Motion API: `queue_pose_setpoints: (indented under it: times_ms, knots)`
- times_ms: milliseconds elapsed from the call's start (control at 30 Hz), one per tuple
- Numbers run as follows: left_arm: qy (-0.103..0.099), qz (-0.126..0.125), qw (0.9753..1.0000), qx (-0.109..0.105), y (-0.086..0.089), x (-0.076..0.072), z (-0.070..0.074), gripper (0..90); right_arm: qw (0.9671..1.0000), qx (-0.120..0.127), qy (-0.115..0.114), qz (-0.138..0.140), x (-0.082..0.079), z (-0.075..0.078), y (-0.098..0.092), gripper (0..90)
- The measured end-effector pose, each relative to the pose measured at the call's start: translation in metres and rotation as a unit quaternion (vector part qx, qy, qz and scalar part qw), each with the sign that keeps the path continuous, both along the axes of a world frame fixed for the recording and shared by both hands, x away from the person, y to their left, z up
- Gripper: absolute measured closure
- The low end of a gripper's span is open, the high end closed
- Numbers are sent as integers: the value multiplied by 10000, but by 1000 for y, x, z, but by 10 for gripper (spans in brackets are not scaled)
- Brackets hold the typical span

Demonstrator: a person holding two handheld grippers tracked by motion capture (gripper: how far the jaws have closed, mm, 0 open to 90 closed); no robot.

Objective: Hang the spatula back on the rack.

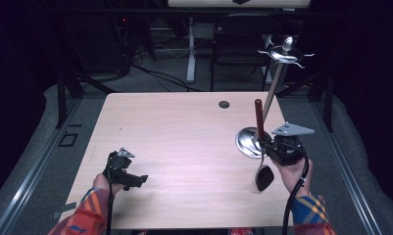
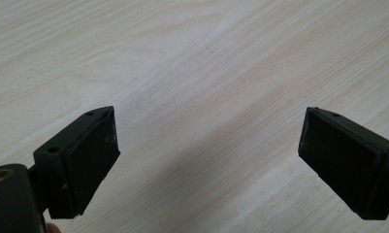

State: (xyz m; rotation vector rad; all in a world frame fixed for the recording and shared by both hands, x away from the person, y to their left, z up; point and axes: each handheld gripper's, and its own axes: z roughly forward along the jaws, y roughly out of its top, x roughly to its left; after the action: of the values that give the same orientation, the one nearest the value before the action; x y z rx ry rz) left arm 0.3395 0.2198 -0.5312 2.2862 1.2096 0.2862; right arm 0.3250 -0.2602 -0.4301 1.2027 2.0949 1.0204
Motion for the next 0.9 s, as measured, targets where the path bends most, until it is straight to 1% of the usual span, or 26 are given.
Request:
queue_pose_setpoints:
  times_ms: [100,167,200,233,267,367,533,567,633,700,733,900]
  knots:
    - [4,-11,10000,9,0,0,0,71,9999,54,-92,-30,-1,3,-3,846]
    - [7,-12,10000,7,0,0,0,71,9999,72,-89,-29,-1,3,-3,846]
    - [12,-10,10000,5,0,0,0,71,9999,36,-145,-46,-2,4,-4,846]
    - [13,-12,10000,8,0,0,0,71,9998,-51,-179,-63,-2,6,-4,846]
    - [13,-12,10000,8,0,0,0,71,9998,-51,-179,-63,-2,6,-4,846]
    - [17,-18,10000,15,0,0,0,71,9996,30,-242,-107,-2,8,-7,846]
    - [28,-23,10000,26,-1,0,0,71,9993,38,-326,-168,-2,11,-10,846]
    - [29,-22,10000,26,0,0,0,72,9991,82,-376,-202,-2,12,-11,846]
    - [29,-21,10000,26,0,0,0,71,9988,117,-397,-249,-1,14,-13,846]
    - [29,-17,10000,24,0,0,0,72,9989,96,-392,-250,-1,15,-14,845]
    - [30,-14,10000,29,0,0,-1,72,9989,123,-339,-288,1,16,-16,845]
    - [38,-9,10000,28,0,-1,-1,72,9987,108,-366,-349,3,17,-19,845]
